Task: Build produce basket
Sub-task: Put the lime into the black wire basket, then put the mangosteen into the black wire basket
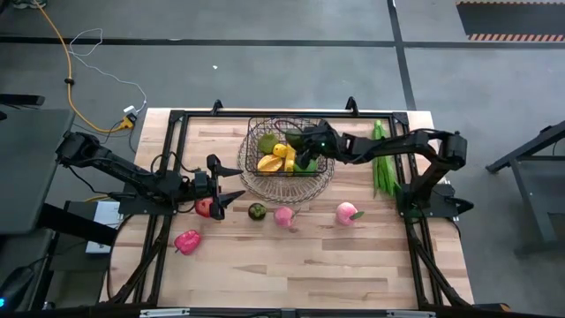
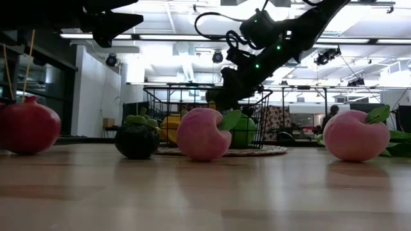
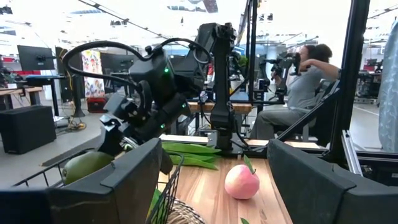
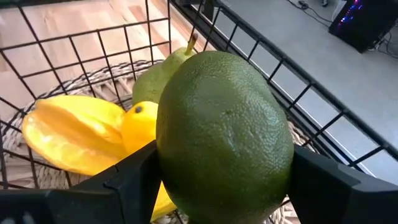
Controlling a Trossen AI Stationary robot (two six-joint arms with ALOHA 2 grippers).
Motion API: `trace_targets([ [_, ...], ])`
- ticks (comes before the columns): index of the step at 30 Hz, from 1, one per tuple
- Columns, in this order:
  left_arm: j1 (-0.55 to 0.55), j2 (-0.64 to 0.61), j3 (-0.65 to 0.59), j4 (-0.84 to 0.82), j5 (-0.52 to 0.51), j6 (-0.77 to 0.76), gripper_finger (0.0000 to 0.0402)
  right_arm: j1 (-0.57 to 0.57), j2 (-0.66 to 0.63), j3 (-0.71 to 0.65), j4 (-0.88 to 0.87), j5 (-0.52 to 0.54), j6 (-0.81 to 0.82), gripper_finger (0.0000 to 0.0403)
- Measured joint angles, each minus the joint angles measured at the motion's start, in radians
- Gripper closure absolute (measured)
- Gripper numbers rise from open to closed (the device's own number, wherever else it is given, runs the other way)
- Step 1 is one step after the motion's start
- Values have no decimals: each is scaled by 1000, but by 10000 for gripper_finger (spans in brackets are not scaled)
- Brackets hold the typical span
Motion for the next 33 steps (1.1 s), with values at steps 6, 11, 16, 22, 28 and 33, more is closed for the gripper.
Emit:
trace_targets([
  [6,0,0,0,0,0,0,122,-2,0,0,9,0,8,116],
  [11,0,0,0,0,0,0,122,-2,0,0,11,-50,10,85],
  [16,0,0,0,0,0,0,122,-2,-4,0,10,-36,-11,22],
  [22,0,0,0,-9,0,26,122,17,-116,-18,-73,-70,-102,10],
  [28,0,0,0,-16,-20,12,122,114,-347,-254,63,-135,-53,10],
  [33,0,0,0,-14,-20,-2,122,218,-501,-527,465,-147,55,10],
])
